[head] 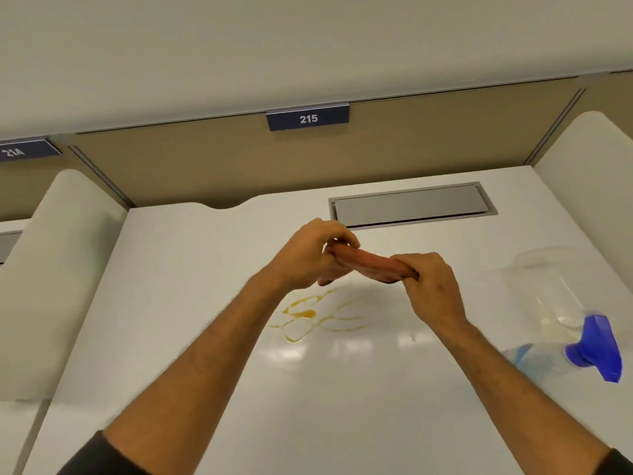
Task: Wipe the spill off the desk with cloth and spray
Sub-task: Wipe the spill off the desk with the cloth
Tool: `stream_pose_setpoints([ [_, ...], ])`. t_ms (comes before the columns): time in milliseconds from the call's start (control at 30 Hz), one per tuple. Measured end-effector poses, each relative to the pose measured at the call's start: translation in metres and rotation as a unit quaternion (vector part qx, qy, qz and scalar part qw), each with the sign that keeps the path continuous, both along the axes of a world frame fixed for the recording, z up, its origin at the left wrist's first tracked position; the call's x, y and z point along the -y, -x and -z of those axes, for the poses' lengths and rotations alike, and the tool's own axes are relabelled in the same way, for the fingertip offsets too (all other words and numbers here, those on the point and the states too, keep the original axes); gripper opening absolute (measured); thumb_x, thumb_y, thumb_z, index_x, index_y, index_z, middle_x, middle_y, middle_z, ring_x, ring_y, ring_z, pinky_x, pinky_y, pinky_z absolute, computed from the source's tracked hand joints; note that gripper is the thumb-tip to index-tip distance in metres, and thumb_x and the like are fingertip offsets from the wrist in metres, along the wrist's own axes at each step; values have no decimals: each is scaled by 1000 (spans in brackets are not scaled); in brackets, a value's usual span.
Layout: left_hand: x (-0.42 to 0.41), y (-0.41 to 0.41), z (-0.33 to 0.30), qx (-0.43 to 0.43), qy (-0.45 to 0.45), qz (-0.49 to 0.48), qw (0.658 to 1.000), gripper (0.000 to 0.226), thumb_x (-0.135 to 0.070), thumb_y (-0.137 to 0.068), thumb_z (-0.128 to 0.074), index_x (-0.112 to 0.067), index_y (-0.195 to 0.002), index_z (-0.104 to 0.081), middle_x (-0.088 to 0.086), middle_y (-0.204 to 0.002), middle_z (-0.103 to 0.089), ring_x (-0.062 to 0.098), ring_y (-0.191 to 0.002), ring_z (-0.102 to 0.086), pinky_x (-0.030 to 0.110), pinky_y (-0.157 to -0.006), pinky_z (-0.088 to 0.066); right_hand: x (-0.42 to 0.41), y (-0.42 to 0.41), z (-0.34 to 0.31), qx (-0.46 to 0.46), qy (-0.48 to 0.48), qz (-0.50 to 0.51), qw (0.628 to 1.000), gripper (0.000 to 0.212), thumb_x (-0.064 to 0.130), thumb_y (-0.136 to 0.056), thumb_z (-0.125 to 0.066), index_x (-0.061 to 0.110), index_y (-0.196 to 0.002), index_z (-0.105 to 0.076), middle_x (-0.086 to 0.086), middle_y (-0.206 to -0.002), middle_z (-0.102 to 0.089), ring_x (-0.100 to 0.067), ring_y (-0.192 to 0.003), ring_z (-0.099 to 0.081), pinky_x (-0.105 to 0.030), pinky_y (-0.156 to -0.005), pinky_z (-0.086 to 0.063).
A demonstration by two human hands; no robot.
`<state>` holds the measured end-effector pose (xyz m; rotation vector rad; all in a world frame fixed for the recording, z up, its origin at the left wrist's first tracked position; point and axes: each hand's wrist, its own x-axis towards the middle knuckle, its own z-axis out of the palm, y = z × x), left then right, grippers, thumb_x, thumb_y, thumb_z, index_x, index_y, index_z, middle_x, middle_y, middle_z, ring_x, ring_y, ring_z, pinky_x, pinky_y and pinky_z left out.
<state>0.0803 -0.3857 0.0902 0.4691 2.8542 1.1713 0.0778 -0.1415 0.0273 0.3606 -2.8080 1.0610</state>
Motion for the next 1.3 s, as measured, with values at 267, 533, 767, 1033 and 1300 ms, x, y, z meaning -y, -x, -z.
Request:
stream_pose_setpoints([
  [267, 7, -44, 158, 8, 99, 83, 992, 42, 10, -85, -51, -15, -109, -75, -1, -109, -76, 23, -98, -63, 41, -86, -52, 4, -74, 135, 154, -140, -9, 978, 50, -18, -79, -60, 10, -120, -71, -12, -123, -70, -37, -123, -58, -62, -118, -19],
  [533, 111, -108, 242, 67, 133, -123, 981, 63, -44, -101, -42, -14, -156, -36, 3, -165, -31, 25, -155, -20, 50, -122, -24, 42, -69, 144, 195, 22, 67, 978, 60, 15, -82, -60, 22, -140, -49, 0, -138, -54, -22, -128, -48, -45, -110, -42],
  [767, 186, -120, 282, 136, 256, -200, 936, 78, -60, -99, -17, -20, -162, 3, -5, -170, 13, 18, -156, 13, 54, -124, -7, 80, -44, 189, 246, -199, 92, 944, 83, 71, -92, -27, 30, -158, 1, -9, -169, 0, -43, -152, 6, -68, -118, -3],
  [1033, 185, -121, 302, 95, 254, -222, 937, 74, -56, -101, -23, -24, -162, 6, -8, -171, 11, 18, -157, 10, 51, -125, -7, 158, 2, 220, 140, -299, 52, 943, 90, 82, -84, -24, 30, -157, -15, -14, -167, -14, -52, -148, -6, -77, -111, -9],
  [1300, 189, -123, 304, 88, 188, -216, 954, 76, -65, -100, -9, -22, -162, 1, 1, -172, -2, 15, -157, 7, 52, -125, 1, 277, -53, 220, 63, -267, -142, 951, 85, 82, -84, -29, 36, -155, -23, -10, -167, -16, -51, -149, -5, -79, -109, -2],
])
